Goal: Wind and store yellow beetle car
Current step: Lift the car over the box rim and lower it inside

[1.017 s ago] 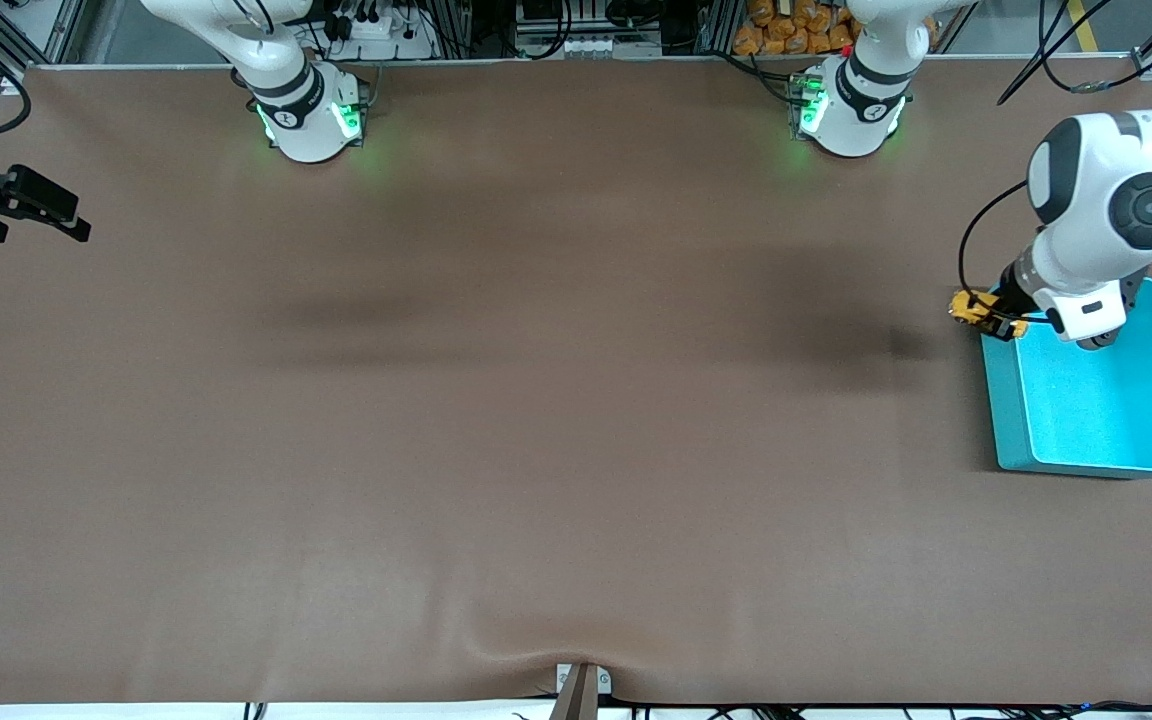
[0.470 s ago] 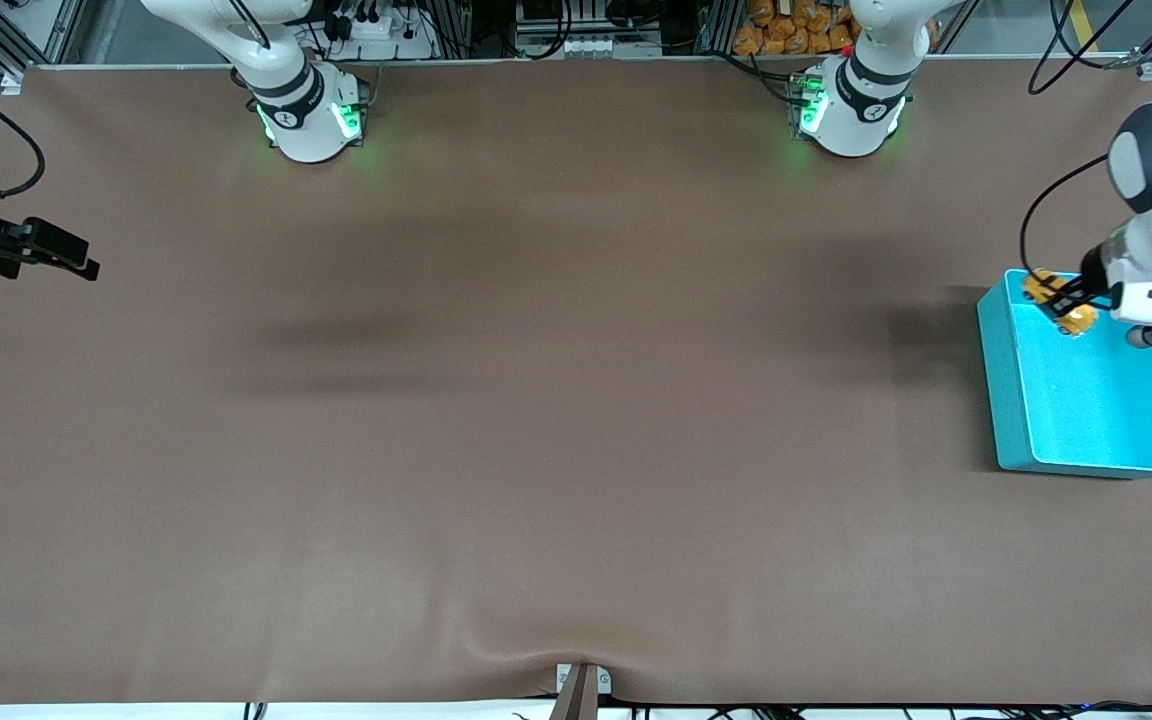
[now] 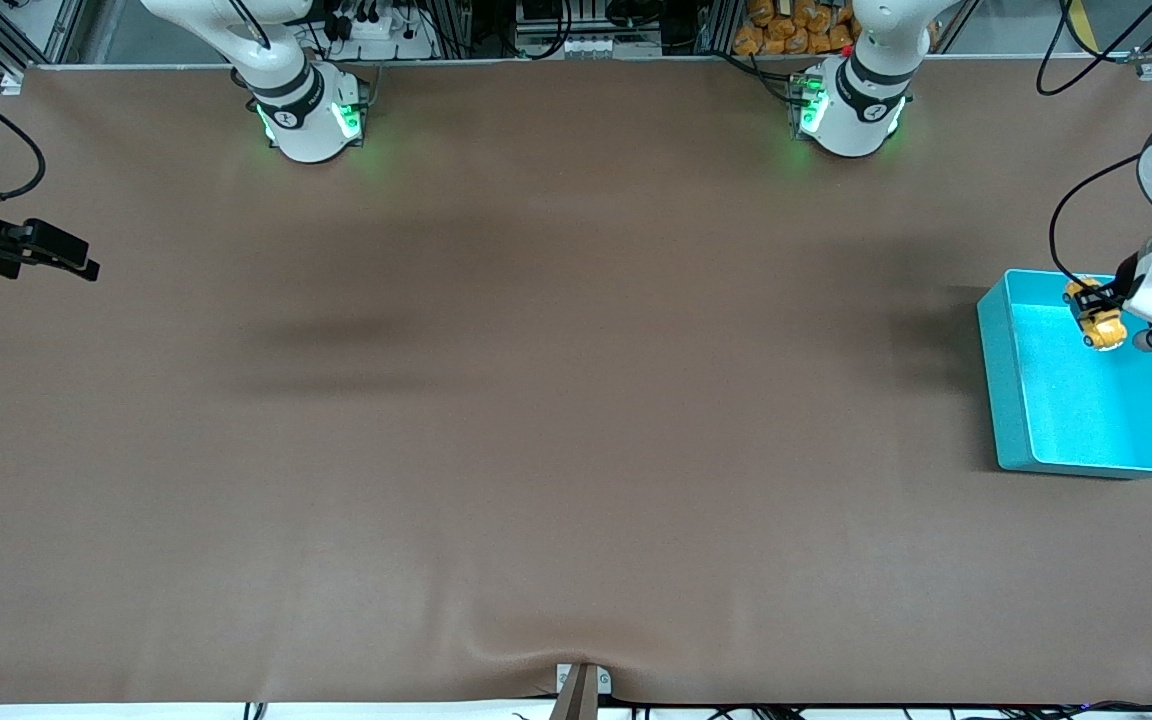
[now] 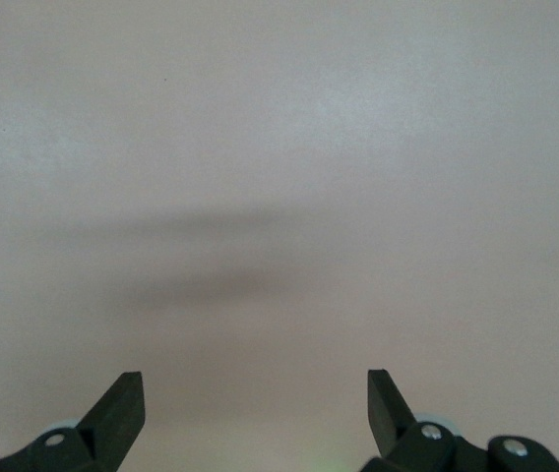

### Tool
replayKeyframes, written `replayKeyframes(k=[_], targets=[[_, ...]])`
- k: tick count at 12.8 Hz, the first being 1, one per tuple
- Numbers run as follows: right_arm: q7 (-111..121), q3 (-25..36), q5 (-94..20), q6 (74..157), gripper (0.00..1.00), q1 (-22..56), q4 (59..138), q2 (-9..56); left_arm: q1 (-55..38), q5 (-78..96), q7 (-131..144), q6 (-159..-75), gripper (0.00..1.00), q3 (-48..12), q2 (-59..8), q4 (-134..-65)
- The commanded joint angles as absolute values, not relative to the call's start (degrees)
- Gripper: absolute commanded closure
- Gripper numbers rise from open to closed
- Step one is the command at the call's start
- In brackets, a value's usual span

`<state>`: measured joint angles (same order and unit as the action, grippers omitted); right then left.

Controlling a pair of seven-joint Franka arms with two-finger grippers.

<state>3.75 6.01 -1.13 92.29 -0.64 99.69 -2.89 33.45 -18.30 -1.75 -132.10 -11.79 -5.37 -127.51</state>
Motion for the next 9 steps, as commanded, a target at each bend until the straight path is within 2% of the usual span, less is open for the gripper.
replayKeyframes(k=[1, 4, 7, 9], targets=[[3.2, 5.7, -0.6, 91.8, 0.0, -0.7, 100.0, -3.5, 35.8, -19.7, -6.7, -134.9, 0.87, -12.3, -9.6, -124.9], [3.2, 5.6, -0.6, 91.8, 0.0, -0.6, 100.1, -3.5, 36.1, -22.0, -6.7, -135.4, 0.87, -12.3, -15.0, -121.2], [3.2, 5.6, -0.6, 91.8, 0.0, -0.5, 100.1, -3.5, 36.8, -23.0, -6.7, -141.6, 0.87, -12.3, -20.5, -120.2], [3.2, 5.6, -0.6, 91.7, 0.0, -0.5, 100.2, -3.5, 36.9, -23.0, -6.6, -142.7, 0.86, -12.3, -22.4, -119.3]])
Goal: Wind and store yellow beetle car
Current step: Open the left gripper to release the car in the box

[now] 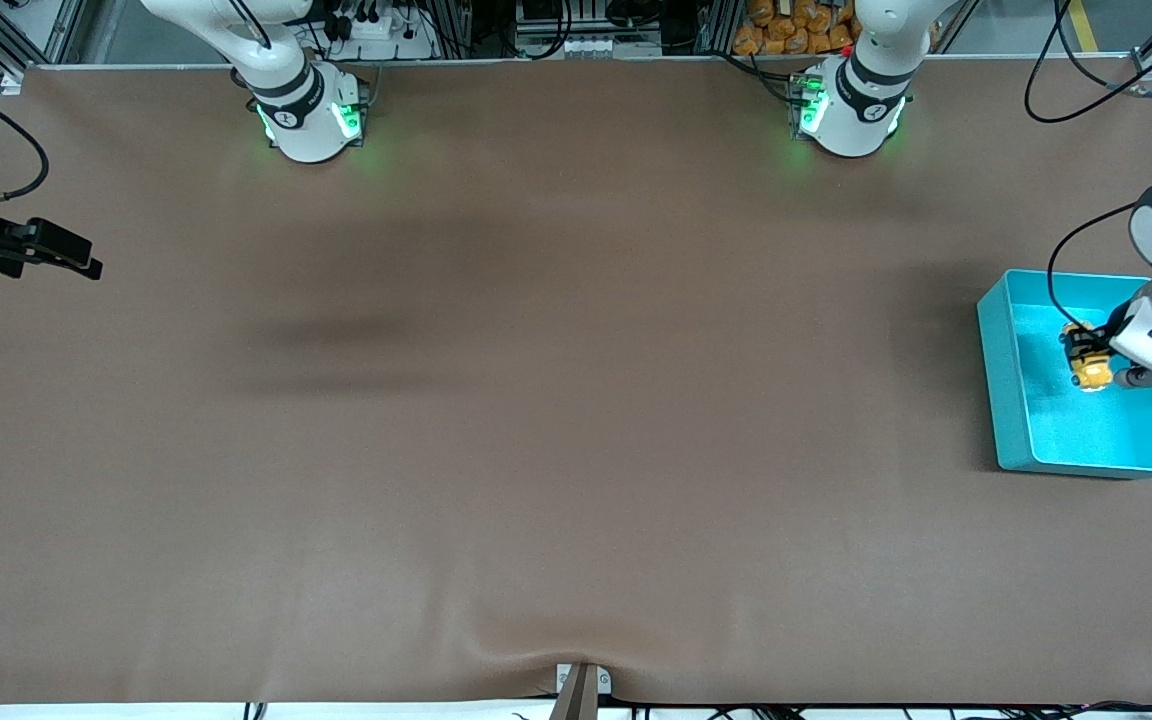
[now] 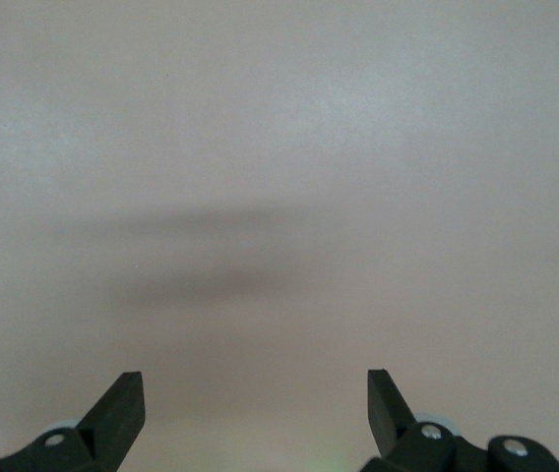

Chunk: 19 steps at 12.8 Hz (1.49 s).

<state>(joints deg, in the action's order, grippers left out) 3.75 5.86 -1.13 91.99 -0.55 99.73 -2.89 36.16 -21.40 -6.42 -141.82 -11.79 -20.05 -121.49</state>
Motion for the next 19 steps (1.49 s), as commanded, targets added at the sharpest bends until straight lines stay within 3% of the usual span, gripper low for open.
replayKeyframes(k=[1, 4, 9, 11, 12, 13, 14, 19], targets=[[3.2, 5.6, -0.6, 91.5, 0.0, -0.5, 100.2, -3.7, 36.8, -23.1, -6.6, -142.8, 0.86, -12.3, -23.3, -118.8], [3.2, 5.4, -0.6, 91.1, 0.0, -0.3, 100.2, -3.9, 38.0, -24.2, -6.6, -142.8, 0.85, -12.3, -25.8, -116.5], [3.1, 5.2, -0.7, 91.7, 0.0, -0.2, 99.8, -4.2, 37.9, -24.3, -6.6, -143.4, 0.65, -12.3, -27.7, -115.9], [3.1, 5.2, -0.7, 91.5, 0.0, -0.2, 99.8, -4.4, 37.9, -24.3, -6.6, -143.6, 0.43, -12.3, -27.7, -115.9], [3.1, 5.2, -0.7, 91.5, 0.0, -0.2, 99.8, -4.5, 37.9, -24.3, -6.6, -143.7, 0.19, -12.3, -27.7, -115.9], [3.1, 5.2, -0.8, 91.8, 0.0, -0.2, 99.8, -4.5, 37.9, -24.3, -6.2, -143.7, 0.06, -12.3, -27.6, -115.8], [3.1, 5.2, -0.9, 91.8, 0.0, -0.2, 99.7, -4.6, 37.9, -24.3, -5.9, -143.7, 0.0, -12.4, -27.4, -115.4], [3.3, 5.0, -0.7, 90.5, 0.0, 0.7, 99.3, -7.2, 37.2, -24.1, -6.5, -143.7, 0.0, -14.2, -24.0, -112.9]])
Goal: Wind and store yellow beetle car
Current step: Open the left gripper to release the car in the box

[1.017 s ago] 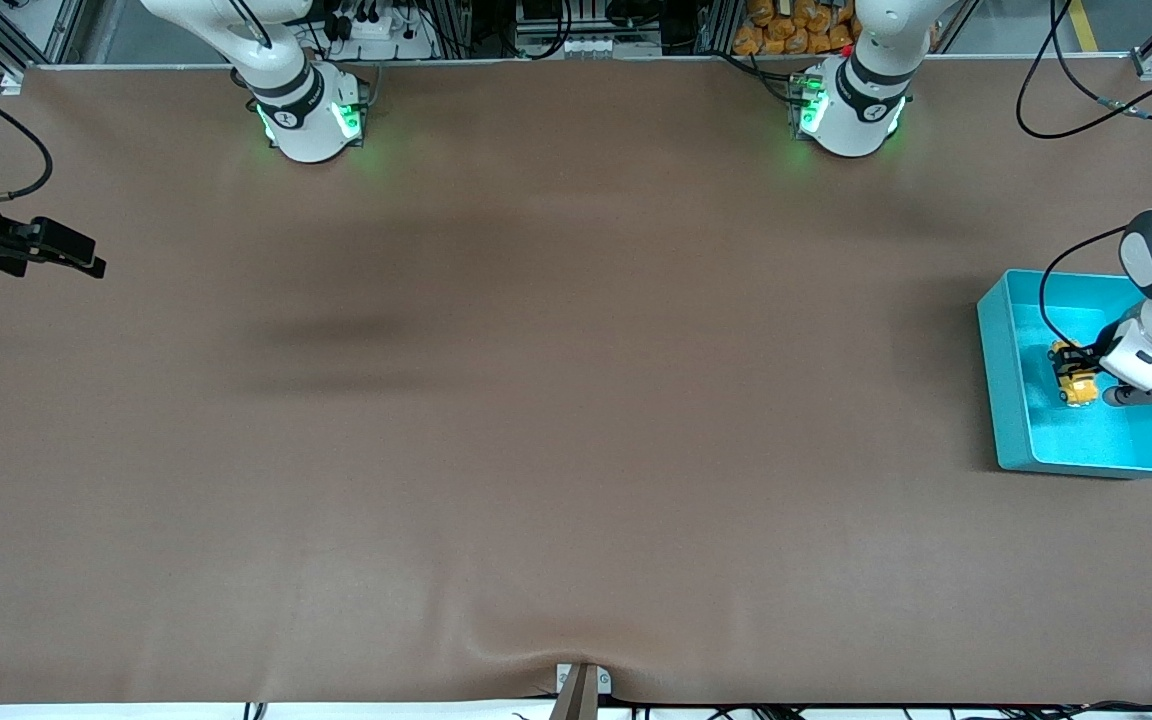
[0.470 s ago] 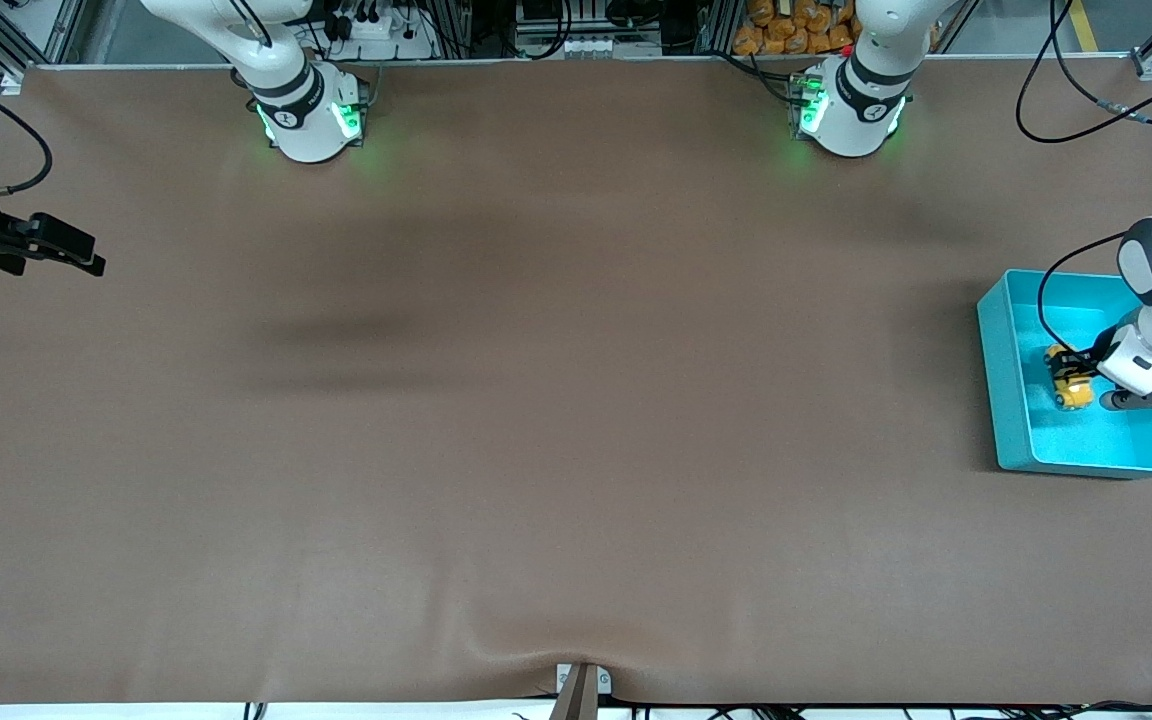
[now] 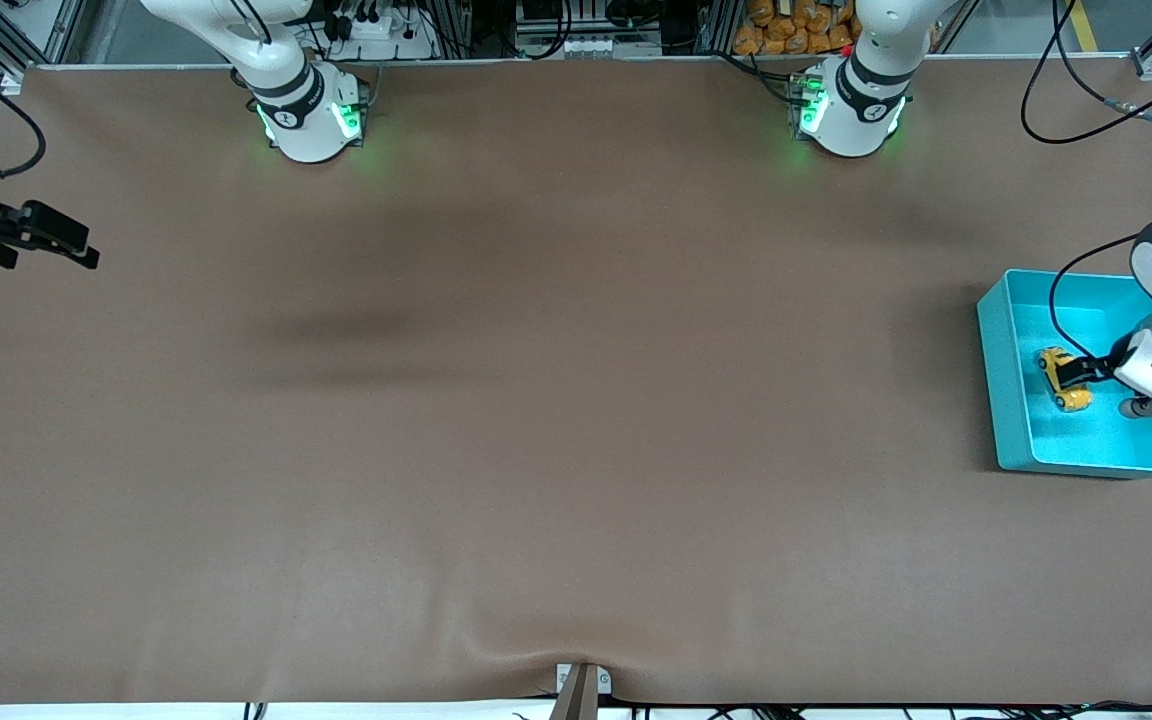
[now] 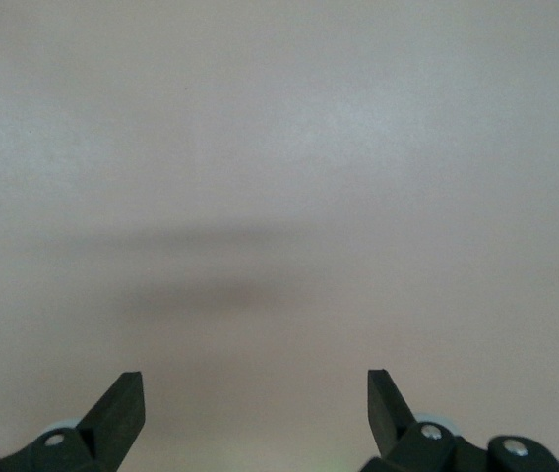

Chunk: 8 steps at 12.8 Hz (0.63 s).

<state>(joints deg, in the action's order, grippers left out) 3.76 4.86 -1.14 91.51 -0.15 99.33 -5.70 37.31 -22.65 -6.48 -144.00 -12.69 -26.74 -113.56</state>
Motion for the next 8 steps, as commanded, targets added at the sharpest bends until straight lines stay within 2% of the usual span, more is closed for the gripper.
replayKeyframes(k=[1, 4, 6, 8], targets=[[3.2, 5.0, -0.7, 90.5, 0.0, 1.1, 99.4, -7.2, 36.6, -24.0, -6.6, -143.2, 0.0, -14.6, -22.0, -112.9], [3.3, 4.9, -0.7, 90.5, 0.0, 1.7, 98.9, -7.0, 32.4, -23.4, -6.9, -137.6, 0.0, -14.7, -15.0, -112.8], [3.1, 4.7, -0.6, 90.4, 0.0, 1.8, 98.2, -6.7, 26.3, -22.2, -9.6, -125.4, 0.0, -14.3, -10.1, -108.7], [3.2, 4.8, -0.6, 90.0, 0.0, 1.5, 98.2, -6.6, 20.6, -12.4, -10.6, -110.5, 0.0, -13.0, -7.6, -99.5]])
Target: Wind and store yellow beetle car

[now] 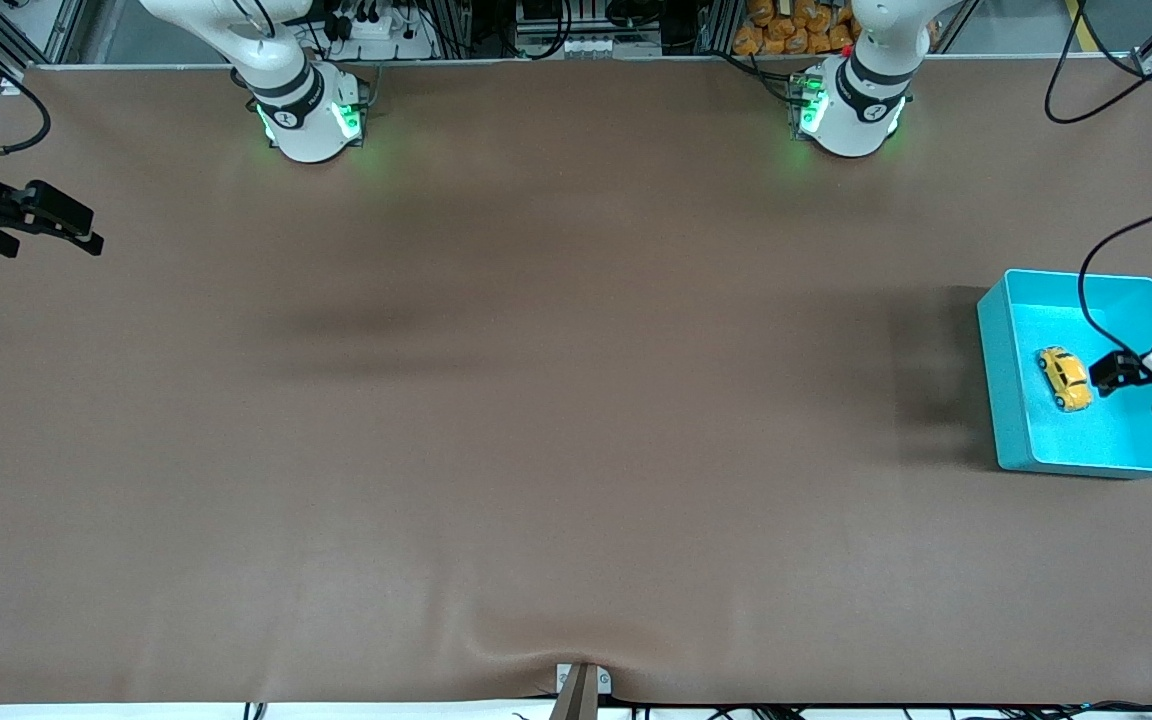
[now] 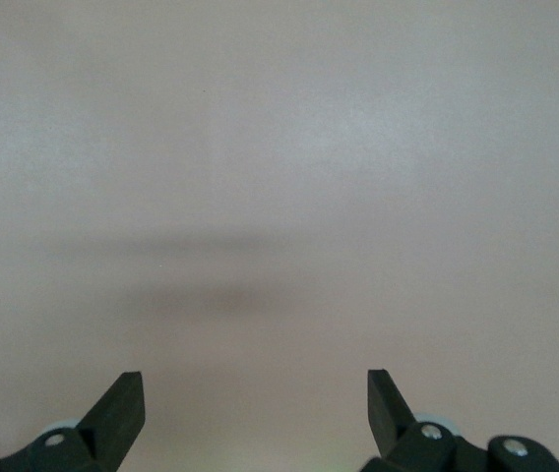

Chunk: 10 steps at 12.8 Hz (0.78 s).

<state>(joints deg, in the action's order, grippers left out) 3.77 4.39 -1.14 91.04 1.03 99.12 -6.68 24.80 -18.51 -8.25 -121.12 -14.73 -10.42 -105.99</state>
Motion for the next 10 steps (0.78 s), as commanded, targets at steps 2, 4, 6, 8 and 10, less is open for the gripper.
replayKeyframes(k=[2, 4, 6, 8, 10], targets=[[3.2, 4.8, -0.6, 89.7, 0.0, 1.4, 98.2, -6.6, 17.2, -6.3, -10.5, -101.8, 0.0, -12.4, -6.0, -92.1], [3.2, 4.8, -0.6, 89.7, 0.0, 1.4, 98.3, -6.6, 13.4, -6.0, -10.5, -98.0, 0.0, -11.6, -3.3, -89.7], [3.2, 4.9, -0.6, 89.7, 0.0, 1.3, 98.3, -6.6, 9.8, -5.5, -10.3, -94.9, 0.0, -10.5, -1.9, -86.9], [3.2, 4.9, -0.6, 89.7, 0.0, 1.2, 98.3, -6.6, 9.1, -2.8, -10.1, -92.1, 0.0, -10.6, -1.0, -85.1], [3.2, 5.1, -0.6, 89.7, 0.0, 1.1, 98.3, -6.5, 7.7, -1.0, -9.6, -91.1, 0.0, -10.5, 0.2, -84.6]])
